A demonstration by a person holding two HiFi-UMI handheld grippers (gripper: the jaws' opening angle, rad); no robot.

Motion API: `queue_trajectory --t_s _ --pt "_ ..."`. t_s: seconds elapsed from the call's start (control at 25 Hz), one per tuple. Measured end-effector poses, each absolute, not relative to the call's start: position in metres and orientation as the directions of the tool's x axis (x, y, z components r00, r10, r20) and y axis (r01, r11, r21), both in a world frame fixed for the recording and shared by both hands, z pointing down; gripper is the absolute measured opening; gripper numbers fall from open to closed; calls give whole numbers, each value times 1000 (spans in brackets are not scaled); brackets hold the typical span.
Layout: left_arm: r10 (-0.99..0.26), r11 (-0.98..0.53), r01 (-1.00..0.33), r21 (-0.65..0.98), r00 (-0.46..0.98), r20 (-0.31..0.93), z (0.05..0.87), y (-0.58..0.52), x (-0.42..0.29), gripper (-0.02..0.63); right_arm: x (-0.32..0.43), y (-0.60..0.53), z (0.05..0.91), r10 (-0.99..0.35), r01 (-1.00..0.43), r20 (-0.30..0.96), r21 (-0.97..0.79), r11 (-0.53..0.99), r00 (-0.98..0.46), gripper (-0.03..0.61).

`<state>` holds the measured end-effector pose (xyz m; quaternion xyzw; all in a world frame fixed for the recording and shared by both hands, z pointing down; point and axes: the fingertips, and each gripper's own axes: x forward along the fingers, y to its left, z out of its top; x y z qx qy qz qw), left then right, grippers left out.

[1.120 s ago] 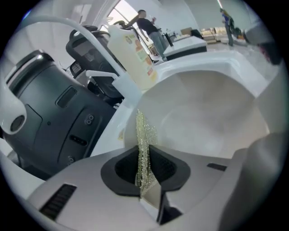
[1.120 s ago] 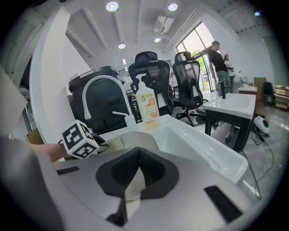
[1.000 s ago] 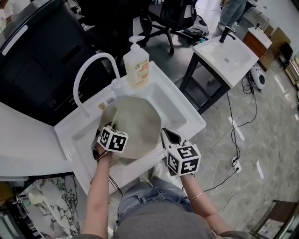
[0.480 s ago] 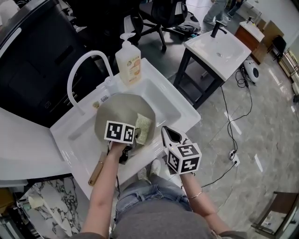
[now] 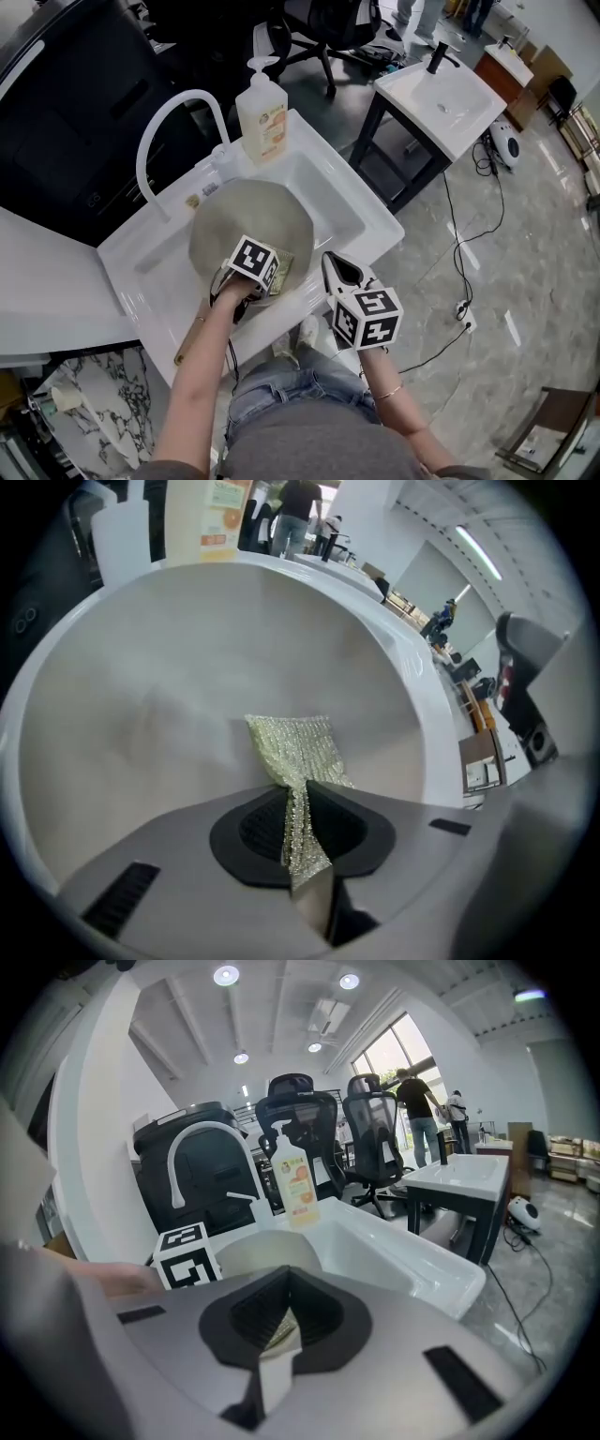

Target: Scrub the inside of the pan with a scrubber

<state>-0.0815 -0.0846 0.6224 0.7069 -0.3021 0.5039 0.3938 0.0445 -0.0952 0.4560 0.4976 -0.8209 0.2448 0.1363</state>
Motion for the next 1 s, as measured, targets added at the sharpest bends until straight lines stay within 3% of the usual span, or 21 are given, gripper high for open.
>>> queue_trajectory --t_s 0.48,0.76,1.0 --pt "31 -731 -681 49 38 999 627 -68 -129 63 25 -96 456 -729 -868 472 -259 423 -496 11" --pt "-14 -808 -581 -97 -145 989 624 -75 -162 63 21 -96 456 -725 -865 473 -255 432 -501 11" --pt "-127 -826 -506 -247 -258 958 615 -92 -189 63 22 -97 456 -726 -866 473 -251 433 -500 11"
